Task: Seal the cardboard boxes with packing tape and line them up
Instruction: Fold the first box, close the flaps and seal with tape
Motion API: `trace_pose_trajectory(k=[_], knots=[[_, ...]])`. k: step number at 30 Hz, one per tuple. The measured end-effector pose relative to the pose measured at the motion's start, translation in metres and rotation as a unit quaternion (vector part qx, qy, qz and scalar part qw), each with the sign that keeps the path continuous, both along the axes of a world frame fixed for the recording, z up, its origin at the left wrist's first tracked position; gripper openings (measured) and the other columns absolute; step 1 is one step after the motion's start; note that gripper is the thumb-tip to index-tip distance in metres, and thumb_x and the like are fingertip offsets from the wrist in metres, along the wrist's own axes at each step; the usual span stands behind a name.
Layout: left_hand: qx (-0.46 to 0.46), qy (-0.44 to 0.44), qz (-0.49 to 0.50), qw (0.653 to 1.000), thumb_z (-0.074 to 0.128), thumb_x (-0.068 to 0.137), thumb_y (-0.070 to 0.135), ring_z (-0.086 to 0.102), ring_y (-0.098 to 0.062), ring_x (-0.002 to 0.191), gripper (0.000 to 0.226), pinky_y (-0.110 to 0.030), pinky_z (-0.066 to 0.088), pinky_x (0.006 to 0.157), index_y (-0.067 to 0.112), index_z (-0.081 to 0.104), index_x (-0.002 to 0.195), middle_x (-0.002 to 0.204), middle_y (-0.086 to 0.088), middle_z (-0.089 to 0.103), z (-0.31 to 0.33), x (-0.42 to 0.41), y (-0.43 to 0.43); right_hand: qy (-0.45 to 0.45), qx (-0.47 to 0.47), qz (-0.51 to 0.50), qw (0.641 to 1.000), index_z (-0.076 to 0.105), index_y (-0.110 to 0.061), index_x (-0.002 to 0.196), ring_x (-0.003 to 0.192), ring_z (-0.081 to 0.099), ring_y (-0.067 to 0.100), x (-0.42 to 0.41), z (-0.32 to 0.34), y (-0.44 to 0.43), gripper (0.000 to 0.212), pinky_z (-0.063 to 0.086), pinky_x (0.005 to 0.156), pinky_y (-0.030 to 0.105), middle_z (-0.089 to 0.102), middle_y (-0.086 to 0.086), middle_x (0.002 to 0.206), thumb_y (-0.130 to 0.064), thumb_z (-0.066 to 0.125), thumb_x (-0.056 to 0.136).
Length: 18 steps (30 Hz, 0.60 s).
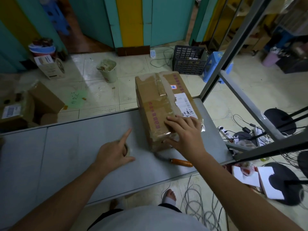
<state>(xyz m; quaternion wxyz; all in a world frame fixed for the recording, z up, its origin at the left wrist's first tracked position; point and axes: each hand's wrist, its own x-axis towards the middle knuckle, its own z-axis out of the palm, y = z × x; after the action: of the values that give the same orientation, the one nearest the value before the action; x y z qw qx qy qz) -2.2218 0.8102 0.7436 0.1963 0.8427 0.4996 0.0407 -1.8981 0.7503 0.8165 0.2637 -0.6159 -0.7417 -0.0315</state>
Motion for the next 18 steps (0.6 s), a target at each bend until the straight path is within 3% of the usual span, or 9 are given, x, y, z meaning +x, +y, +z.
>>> trace_pose_trajectory(k=[3,6,8,12,14,18], knots=[[0.070,-0.090,0.031,0.993,0.084,0.086,0.044,0.065,-0.009,0.077,0.076,-0.036,0.059,0.071,0.038,0.049,0.153,0.085,0.020,0.062,0.025,0.006,0.004,0.009,-0.006,-0.023,1.000,0.070,-0.023,0.134,0.131,0.058,0.026,-0.021,0.003,0.002,0.071,0.036,0.111,0.050,0.065,-0.006,0.141,-0.047,0.092,0.071],[0.166,-0.253,0.042,0.952,0.066,0.098,0.023,0.060,-0.005,0.085,0.026,-0.027,0.055,0.074,0.025,0.067,0.124,0.099,0.015,0.058,0.063,0.026,0.011,0.003,-0.037,-0.023,0.999,0.068,-0.024,0.137,0.132,0.057,0.027,-0.032,0.011,0.002,0.075,0.034,0.111,0.049,0.064,-0.006,0.142,-0.047,0.092,0.070],[0.167,-0.305,-0.006,0.937,0.066,0.100,0.027,0.060,-0.003,0.101,0.019,-0.019,0.049,0.087,0.022,0.069,0.118,0.110,0.010,0.059,0.087,0.047,0.011,-0.009,-0.065,-0.009,0.998,0.065,-0.025,0.141,0.134,0.055,0.027,-0.030,0.017,0.002,0.081,0.033,0.112,0.049,0.062,-0.007,0.145,-0.056,0.090,0.070],[0.124,-0.229,-0.125,0.957,0.079,0.092,0.044,0.060,-0.015,0.111,0.031,-0.033,0.052,0.096,0.022,0.076,0.113,0.117,0.006,0.063,0.102,0.086,0.011,-0.028,-0.100,0.060,0.993,0.061,-0.030,0.146,0.138,0.050,0.020,-0.010,0.030,0.006,0.080,0.030,0.110,0.045,0.055,-0.014,0.153,-0.076,0.068,0.081],[0.135,-0.227,-0.139,0.955,0.084,0.090,0.040,0.059,-0.017,0.110,0.027,-0.041,0.053,0.093,0.022,0.078,0.108,0.114,0.005,0.066,0.098,0.093,0.012,-0.023,-0.111,0.086,0.990,0.061,-0.034,0.146,0.138,0.050,0.017,0.001,0.032,0.011,0.069,0.031,0.109,0.044,0.054,-0.017,0.153,-0.073,0.058,0.089],[0.174,-0.228,-0.162,0.944,0.081,0.092,0.042,0.058,-0.015,0.109,0.025,-0.041,0.052,0.088,0.026,0.075,0.110,0.115,0.009,0.064,0.083,0.089,0.021,-0.031,-0.104,0.126,0.986,0.057,-0.038,0.148,0.136,0.050,0.016,0.018,0.023,0.017,0.051,0.037,0.105,0.045,0.053,-0.021,0.153,-0.056,0.056,0.100]])
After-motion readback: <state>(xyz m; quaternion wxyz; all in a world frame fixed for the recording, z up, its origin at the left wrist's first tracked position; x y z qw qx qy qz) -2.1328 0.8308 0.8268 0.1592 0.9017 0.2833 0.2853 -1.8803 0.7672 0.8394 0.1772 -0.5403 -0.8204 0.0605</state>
